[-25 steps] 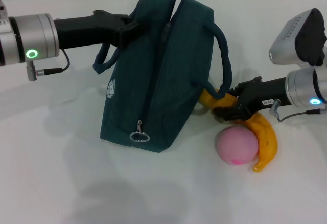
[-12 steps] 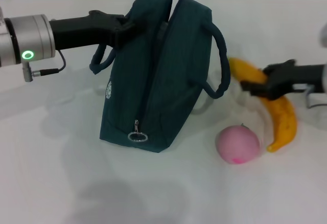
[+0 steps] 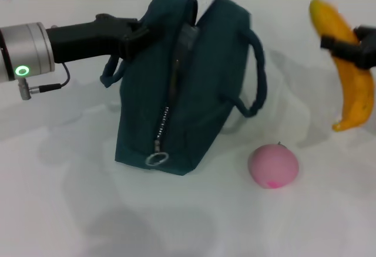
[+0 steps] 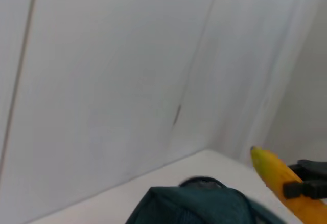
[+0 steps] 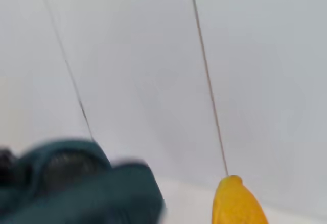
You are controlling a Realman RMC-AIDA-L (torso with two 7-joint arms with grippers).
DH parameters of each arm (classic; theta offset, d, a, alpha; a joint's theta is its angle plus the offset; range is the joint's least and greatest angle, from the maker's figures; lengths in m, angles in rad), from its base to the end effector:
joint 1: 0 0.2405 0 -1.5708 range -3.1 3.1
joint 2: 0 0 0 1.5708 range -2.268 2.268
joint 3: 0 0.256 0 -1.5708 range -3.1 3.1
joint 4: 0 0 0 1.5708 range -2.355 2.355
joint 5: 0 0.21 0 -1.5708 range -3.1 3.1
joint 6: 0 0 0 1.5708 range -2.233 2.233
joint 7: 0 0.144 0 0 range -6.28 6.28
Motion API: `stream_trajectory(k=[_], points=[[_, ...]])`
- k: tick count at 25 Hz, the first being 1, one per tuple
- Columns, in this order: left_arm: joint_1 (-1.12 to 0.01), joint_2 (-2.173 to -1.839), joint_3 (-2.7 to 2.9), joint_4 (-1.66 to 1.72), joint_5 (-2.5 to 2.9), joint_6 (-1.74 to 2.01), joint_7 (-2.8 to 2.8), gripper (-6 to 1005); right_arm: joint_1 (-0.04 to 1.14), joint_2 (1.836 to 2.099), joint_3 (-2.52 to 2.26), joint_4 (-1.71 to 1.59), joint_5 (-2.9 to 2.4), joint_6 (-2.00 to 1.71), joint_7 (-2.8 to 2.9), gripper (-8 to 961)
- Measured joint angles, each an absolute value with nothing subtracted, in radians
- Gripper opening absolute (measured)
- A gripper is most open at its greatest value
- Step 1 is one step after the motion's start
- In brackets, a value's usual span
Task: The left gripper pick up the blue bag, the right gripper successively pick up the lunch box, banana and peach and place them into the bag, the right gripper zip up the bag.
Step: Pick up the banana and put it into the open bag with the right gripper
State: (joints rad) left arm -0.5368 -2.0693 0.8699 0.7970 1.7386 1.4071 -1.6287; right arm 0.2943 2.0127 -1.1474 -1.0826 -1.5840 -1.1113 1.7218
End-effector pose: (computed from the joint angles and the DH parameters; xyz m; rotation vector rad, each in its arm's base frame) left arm -0.2201 0.3698 0.0231 -2.5658 -0.7157 -0.8449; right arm 0.2471 0.3600 0.0586 -2.3348 0.7000 0.6758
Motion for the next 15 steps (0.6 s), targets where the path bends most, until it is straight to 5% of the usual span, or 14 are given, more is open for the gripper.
stream_trajectory(k=[9,15], points=[[-0.513,-2.068,0.869,0.82,1.682,1.494,-1.624,39,0.313,2.013,-1.096,-0.941,-1.194,-1.346,1.41,443],[-0.52,-2.076,0.874,0.82,1.682,1.506,-1.625,39,0.457,2.021,-1.121,-0.742,-1.065,-1.501,1.267,447]])
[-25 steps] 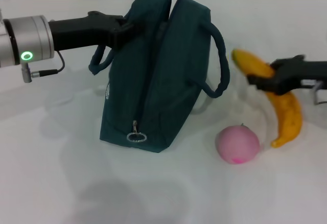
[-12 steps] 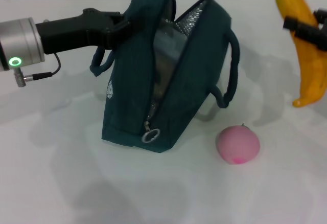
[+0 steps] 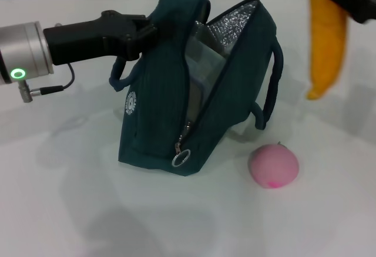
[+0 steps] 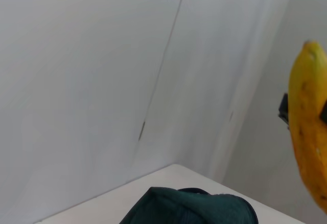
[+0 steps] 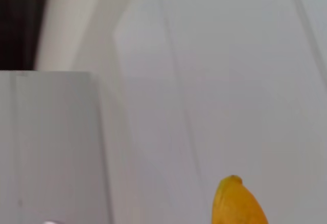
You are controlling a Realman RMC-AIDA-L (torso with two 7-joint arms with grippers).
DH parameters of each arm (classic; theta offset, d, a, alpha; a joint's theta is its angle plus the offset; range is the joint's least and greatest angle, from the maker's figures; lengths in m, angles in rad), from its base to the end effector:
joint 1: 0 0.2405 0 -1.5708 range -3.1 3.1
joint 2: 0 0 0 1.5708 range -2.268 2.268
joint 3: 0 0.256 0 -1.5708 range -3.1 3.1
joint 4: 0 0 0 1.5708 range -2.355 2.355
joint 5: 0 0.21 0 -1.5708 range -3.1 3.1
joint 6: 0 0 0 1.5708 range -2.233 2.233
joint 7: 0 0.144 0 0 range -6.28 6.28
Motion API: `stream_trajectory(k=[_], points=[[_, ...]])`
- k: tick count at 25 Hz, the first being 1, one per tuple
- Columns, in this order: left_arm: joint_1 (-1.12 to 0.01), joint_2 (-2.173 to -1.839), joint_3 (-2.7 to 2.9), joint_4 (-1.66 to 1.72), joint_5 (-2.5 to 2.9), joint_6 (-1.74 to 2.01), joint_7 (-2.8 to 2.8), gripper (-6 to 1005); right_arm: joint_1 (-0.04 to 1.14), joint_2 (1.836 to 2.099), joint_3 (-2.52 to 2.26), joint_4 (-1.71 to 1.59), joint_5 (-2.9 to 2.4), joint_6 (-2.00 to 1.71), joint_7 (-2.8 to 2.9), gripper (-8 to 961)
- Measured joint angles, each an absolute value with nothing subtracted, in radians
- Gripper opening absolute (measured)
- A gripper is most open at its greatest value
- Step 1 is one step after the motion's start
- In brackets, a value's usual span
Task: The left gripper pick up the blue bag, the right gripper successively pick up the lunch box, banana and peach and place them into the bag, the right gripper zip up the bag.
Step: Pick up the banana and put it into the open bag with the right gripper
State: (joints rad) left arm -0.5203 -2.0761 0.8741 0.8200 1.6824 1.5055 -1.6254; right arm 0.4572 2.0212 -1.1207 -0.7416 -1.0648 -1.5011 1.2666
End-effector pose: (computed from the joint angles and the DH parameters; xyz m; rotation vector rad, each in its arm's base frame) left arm -0.2086 0.3573 0.0266 -2.6172 -0.6709 -0.9613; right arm 0.1861 0.3531 0.0554 -2.3420 0.2756 1.3770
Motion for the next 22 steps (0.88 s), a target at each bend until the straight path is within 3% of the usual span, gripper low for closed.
stream_trajectory(k=[10,22], points=[[-0.534,-2.082,0.878,0.813,1.69,1.519,-1.626,37,0.688,2.027,-1.275,-0.574,-0.945,-1.424,1.024,454],[-0.539,-2.082,0.88,0.81,1.692,1.516,-1.62,38,0.715,2.028,-1.644,-0.509,-0.605,-1.294,0.756,462]])
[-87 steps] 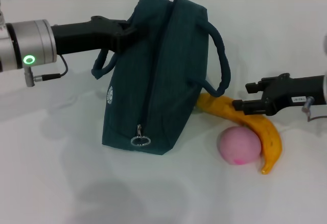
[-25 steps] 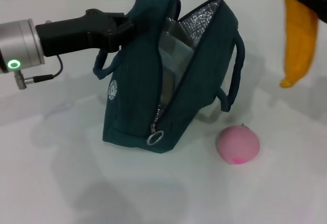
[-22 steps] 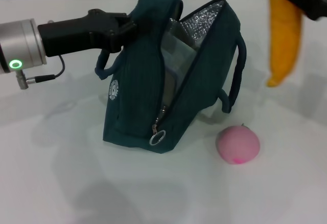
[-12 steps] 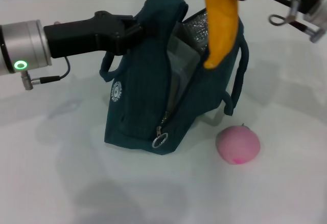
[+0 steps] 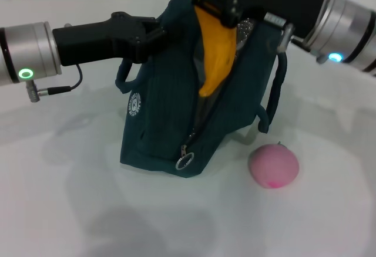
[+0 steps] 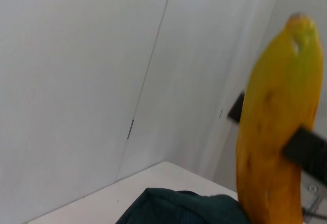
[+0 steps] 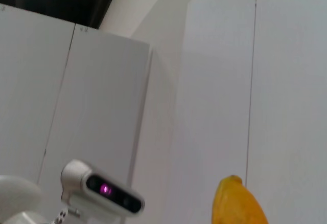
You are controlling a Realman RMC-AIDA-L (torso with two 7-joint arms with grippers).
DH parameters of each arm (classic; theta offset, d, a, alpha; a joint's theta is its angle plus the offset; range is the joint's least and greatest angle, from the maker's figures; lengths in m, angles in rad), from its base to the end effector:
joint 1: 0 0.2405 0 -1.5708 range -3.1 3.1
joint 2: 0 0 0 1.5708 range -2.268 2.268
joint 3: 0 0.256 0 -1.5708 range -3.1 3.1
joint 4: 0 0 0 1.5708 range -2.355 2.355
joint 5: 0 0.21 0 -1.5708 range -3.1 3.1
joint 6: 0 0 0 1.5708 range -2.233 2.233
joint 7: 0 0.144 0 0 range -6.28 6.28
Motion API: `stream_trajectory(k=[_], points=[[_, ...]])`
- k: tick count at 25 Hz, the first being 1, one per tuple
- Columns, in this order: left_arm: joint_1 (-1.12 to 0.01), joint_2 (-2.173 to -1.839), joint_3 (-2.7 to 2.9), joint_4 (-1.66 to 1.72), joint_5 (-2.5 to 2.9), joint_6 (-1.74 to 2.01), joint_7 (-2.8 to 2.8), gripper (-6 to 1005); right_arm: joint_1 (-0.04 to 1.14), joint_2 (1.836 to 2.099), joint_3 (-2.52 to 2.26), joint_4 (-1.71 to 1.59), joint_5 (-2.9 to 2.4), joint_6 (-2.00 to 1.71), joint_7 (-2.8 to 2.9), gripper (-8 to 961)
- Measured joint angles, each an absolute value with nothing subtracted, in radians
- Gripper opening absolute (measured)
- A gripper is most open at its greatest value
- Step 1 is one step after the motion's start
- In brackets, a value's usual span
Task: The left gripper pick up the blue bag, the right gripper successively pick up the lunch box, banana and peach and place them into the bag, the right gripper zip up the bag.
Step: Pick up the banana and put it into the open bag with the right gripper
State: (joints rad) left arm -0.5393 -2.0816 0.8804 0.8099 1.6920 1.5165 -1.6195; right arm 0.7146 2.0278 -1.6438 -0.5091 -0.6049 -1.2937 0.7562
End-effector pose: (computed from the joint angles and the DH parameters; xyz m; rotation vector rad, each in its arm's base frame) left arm -0.2019 0.3577 0.0207 -2.6527 -0.6524 -0.9637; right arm 0.1112 0.3807 -0.0290 -2.3871 -0.1006 1.2914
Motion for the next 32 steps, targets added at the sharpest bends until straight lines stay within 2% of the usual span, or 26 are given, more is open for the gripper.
stream_trajectory(k=[16,25,30,32], points=[[-0.547,-2.082,0.89,0.8,1.693,1.511,-1.617,38,0.694,2.028,-1.944,-0.422,-0.168,-1.249,0.643,473],[-0.547,-2.08,0.89,0.795,1.695,1.511,-1.617,39,0.66,2.028,-1.995,-0.439,-0.125,-1.255,0.684,479],[-0.541,-2.078,0.889,0.794,1.695,1.511,-1.617,38,0.607,2.027,-1.965,-0.442,-0.113,-1.347,0.703,689],[-0.532,-2.076,0.885,0.795,1.695,1.511,-1.617,37,0.572,2.021,-1.94,-0.443,-0.111,-1.413,0.712,740]])
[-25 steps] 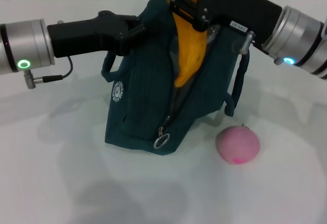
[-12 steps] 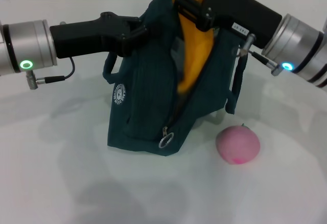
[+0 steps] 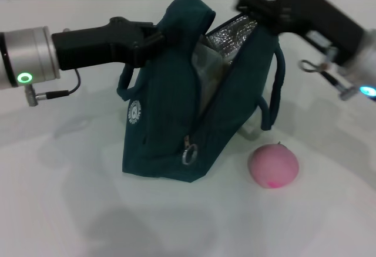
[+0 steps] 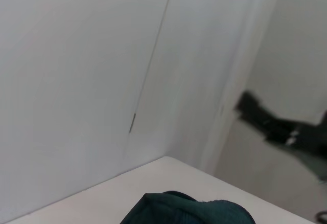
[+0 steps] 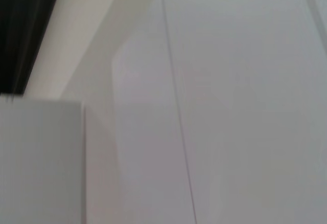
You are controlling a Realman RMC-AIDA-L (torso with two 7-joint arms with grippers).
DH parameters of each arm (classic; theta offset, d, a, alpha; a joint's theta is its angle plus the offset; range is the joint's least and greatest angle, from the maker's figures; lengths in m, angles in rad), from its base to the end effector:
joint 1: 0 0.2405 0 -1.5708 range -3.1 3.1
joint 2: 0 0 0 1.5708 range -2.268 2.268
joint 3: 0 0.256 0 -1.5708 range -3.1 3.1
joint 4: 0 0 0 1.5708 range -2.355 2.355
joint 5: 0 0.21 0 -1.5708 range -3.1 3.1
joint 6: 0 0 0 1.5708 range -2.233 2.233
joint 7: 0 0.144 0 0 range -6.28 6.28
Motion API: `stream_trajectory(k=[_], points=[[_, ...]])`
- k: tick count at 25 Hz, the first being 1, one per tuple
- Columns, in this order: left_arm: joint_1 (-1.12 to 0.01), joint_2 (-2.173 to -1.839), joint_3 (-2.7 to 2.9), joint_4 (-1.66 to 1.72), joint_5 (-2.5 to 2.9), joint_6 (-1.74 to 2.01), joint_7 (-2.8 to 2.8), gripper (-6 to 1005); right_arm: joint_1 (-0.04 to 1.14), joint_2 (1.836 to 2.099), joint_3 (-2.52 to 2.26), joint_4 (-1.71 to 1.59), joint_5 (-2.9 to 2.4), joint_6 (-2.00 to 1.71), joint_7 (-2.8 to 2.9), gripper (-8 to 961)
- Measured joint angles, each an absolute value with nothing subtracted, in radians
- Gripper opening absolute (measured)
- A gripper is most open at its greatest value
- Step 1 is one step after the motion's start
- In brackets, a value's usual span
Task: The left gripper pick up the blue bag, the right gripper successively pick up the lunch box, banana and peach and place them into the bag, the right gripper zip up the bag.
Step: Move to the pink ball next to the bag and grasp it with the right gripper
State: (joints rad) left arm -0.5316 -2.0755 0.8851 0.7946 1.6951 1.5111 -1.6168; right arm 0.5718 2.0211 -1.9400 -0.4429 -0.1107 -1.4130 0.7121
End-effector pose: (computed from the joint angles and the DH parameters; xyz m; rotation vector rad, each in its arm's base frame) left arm -0.2081 0.3560 0.0194 -2.6504 -0.6769 -0.9484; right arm 0.1600 0.3484 -0.0231 -2.1754 0.2177 1.4986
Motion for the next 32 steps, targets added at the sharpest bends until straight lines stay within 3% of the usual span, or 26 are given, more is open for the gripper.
stream_trajectory(k=[3,7,9,10,12,15,21,24,29,32], points=[[-0.509,-2.071,0.882,0.8,1.694,1.513,-1.618,37,0.523,1.986,-1.925,-0.464,-0.154,-1.464,0.767,817],[-0.497,-2.068,0.882,0.799,1.694,1.512,-1.616,38,0.452,1.875,-1.921,-0.528,-0.354,-1.474,0.866,835],[-0.497,-2.067,0.882,0.798,1.695,1.512,-1.616,38,0.43,1.834,-1.918,-0.538,-0.45,-1.484,0.891,829],[-0.497,-2.065,0.882,0.797,1.696,1.512,-1.615,38,0.413,1.817,-1.912,-0.536,-0.5,-1.488,0.9,829],[-0.497,-2.064,0.882,0.797,1.696,1.512,-1.614,38,0.379,1.811,-1.879,-0.519,-0.57,-1.486,0.897,829],[-0.503,-2.065,0.882,0.796,1.697,1.51,-1.613,38,0.319,1.837,-1.76,-0.484,-0.738,-1.482,0.875,829],[-0.511,-2.073,0.886,0.796,1.697,1.509,-1.606,39,0.268,1.936,-1.523,-0.462,-1.069,-1.407,0.858,829],[-0.511,-2.074,0.885,0.796,1.697,1.509,-1.604,39,0.284,1.974,-1.489,-0.465,-1.16,-1.356,0.858,830],[-0.512,-2.074,0.885,0.797,1.698,1.509,-1.598,37,0.315,2.002,-1.489,-0.456,-1.205,-1.273,0.863,830],[-0.512,-2.076,0.883,0.797,1.698,1.509,-1.591,38,0.32,2.004,-1.489,-0.455,-1.206,-1.257,0.864,830]])
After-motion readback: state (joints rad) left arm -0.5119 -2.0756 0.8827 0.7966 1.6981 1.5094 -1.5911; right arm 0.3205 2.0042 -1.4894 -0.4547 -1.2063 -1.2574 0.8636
